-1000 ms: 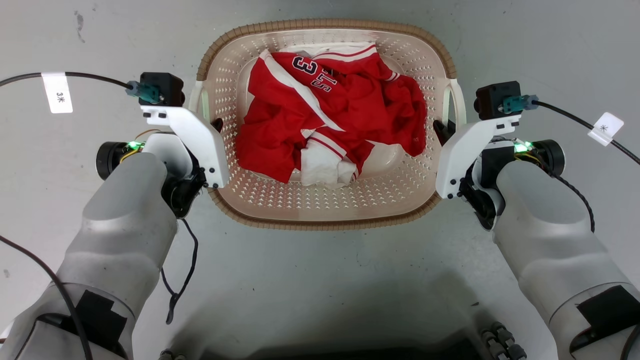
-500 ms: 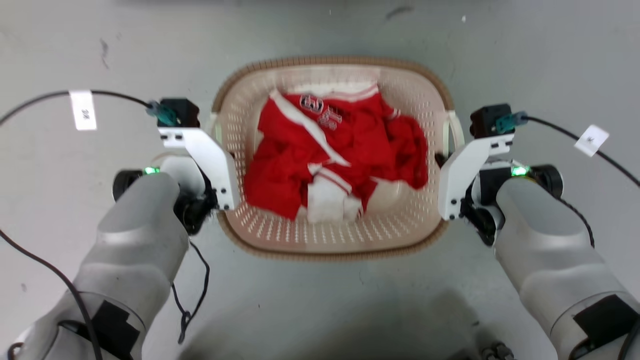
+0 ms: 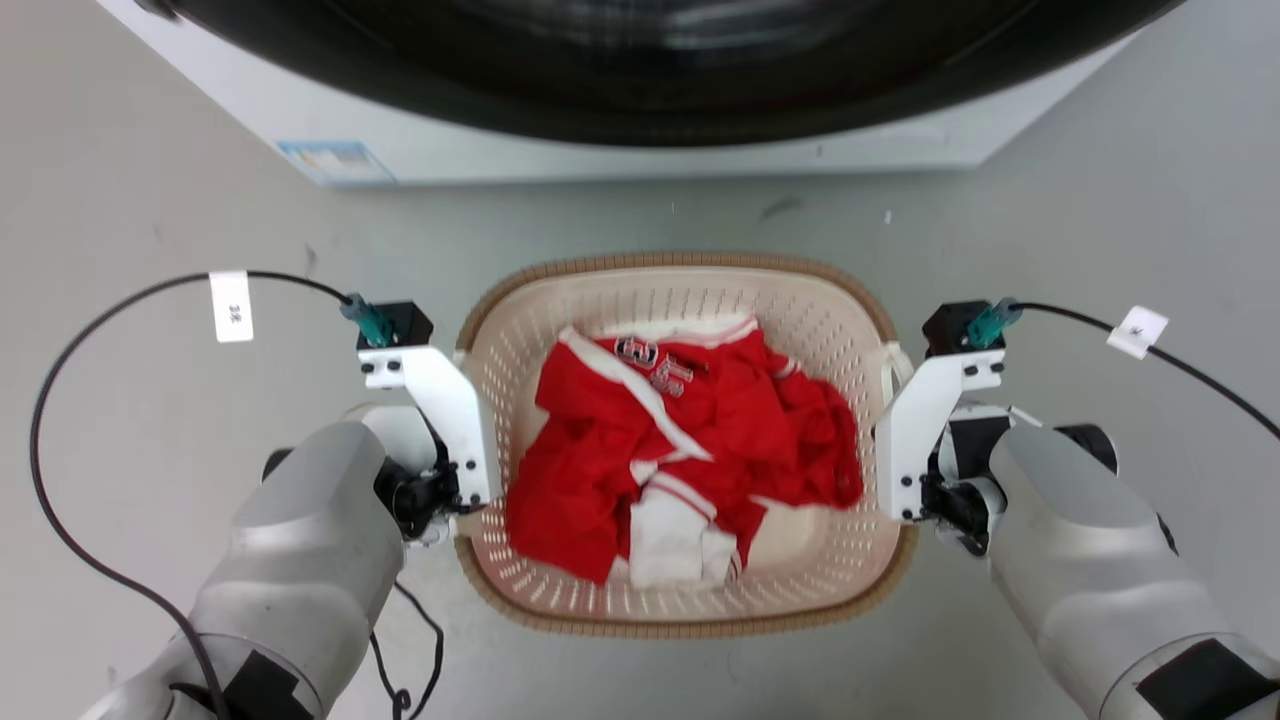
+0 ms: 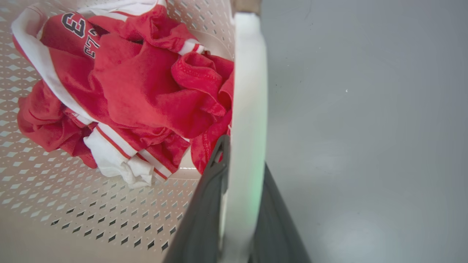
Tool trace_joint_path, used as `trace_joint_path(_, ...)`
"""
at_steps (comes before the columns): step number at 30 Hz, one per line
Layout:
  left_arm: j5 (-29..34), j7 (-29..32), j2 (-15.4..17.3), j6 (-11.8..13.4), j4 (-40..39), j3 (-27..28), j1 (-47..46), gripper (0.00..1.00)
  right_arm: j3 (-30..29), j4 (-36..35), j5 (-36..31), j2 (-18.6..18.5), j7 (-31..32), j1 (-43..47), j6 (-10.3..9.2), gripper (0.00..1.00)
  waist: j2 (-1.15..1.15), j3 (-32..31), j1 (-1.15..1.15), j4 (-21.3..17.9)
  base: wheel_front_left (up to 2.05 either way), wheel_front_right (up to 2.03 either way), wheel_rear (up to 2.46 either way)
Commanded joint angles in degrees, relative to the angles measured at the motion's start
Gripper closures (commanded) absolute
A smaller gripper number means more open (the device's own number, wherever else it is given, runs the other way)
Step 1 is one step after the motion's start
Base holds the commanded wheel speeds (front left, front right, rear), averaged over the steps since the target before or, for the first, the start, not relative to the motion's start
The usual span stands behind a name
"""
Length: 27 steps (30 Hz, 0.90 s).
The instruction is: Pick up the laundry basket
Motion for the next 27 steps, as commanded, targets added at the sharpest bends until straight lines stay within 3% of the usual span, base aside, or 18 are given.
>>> trace_joint_path(1, -0.5, 0.5, -2.0, -0.7, -0.9, -0.1, 0.3, 1.0, 0.5, -0.6, 0.3, 1.6, 0.5, 0.7, 0.68, 1.0, 0.0, -4.1, 0.0, 0.4, 0.0, 0.0, 0.0)
trace_joint_path(8, -3.1, 6.5, -2.6, -0.7, 1.1, -1.0, 2.5, 1.0, 2.4, -1.0, 4.3, 1.6, 8.5, 3.8, 0.71, 1.0, 0.0, -14.2, 0.0, 0.7, 0.0, 0.0, 0.0)
trace_joint_path(14, -4.3, 9.7, -3.0, -0.8, 2.0, -1.4, 4.5, 1.0, 3.1, -0.8, 6.0, 1.6, 12.1, 4.8, 0.71, 1.0, 0.0, -19.2, 0.0, 0.6, 0.0, 0.0, 0.0)
trace_joint_path(27, -5.8, 9.1, -3.7, -0.7, 3.4, -1.7, 11.0, 1.0, 4.7, -0.5, 8.5, 1.6, 14.9, 9.6, 0.71, 1.0, 0.0, -28.6, 0.0, -0.2, 0.0, 0.0, 0.0)
